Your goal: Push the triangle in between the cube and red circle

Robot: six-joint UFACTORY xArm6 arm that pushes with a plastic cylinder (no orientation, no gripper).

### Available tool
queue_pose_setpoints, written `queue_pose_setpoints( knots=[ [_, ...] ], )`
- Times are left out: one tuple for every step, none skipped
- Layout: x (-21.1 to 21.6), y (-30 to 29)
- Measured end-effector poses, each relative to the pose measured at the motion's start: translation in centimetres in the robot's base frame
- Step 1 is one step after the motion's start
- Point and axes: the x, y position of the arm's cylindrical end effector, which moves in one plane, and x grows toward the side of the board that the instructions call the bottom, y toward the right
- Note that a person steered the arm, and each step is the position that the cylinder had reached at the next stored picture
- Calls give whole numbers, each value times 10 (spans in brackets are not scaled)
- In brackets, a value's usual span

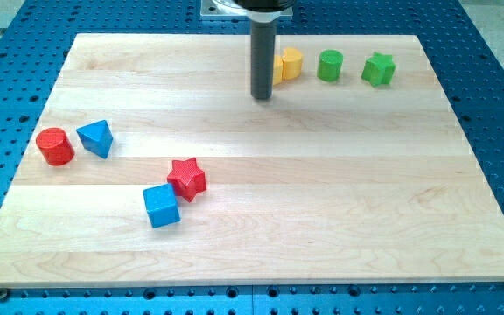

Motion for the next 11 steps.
queue_pose_setpoints(
  knots=[
    [-19,3],
    [-8,-27],
    [40,-82],
    [38,-175],
    [47,-263],
    [92,-329],
    [101,-333],
    [102,-294],
    [102,-237],
    [106,-175],
    [120,-185]
  ],
)
